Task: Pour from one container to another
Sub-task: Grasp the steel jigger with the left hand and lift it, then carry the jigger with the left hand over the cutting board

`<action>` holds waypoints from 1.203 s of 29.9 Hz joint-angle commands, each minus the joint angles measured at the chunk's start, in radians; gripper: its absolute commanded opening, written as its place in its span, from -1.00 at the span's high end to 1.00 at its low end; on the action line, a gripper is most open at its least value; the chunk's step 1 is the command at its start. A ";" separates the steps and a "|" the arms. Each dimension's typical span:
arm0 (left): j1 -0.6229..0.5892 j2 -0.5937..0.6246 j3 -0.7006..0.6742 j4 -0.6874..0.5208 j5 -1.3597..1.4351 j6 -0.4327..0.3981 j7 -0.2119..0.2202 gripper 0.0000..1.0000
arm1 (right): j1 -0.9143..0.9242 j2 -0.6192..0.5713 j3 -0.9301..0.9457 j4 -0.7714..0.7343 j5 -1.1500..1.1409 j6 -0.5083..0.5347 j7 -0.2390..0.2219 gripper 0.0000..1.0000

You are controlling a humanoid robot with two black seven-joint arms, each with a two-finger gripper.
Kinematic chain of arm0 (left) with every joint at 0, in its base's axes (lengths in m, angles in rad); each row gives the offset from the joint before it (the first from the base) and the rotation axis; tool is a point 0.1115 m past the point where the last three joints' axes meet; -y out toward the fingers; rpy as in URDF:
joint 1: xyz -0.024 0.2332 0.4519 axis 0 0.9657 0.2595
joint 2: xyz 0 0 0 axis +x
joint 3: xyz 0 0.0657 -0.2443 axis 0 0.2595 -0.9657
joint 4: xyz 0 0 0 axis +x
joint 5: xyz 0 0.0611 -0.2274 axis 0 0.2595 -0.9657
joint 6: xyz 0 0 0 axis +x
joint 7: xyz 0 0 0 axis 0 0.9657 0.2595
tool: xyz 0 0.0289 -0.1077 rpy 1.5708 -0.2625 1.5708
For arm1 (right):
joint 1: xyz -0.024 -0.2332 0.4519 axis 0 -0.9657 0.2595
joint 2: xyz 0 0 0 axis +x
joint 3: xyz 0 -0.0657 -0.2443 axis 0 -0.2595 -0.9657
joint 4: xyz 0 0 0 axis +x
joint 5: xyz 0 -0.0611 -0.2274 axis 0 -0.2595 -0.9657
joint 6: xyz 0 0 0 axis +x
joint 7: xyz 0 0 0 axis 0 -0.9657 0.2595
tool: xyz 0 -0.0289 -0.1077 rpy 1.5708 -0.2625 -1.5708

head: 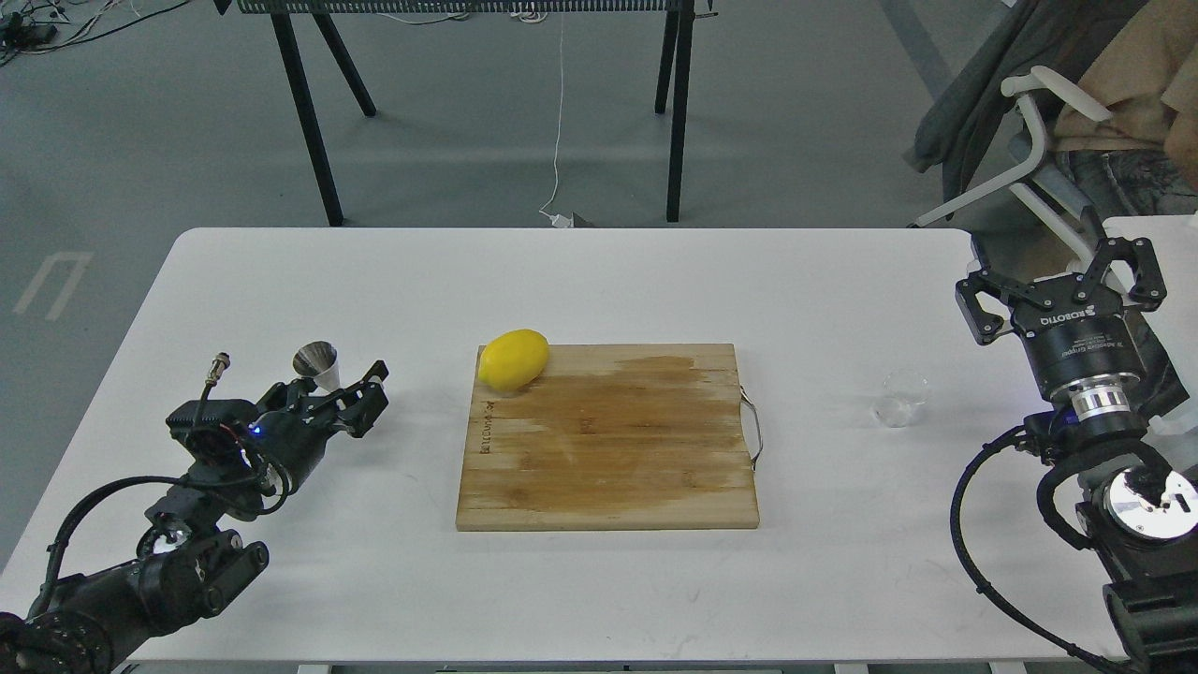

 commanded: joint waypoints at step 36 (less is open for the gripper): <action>-0.303 -0.009 0.040 -0.005 0.003 0.000 0.000 0.90 | 0.000 0.002 0.009 -0.003 0.000 0.000 0.000 -0.98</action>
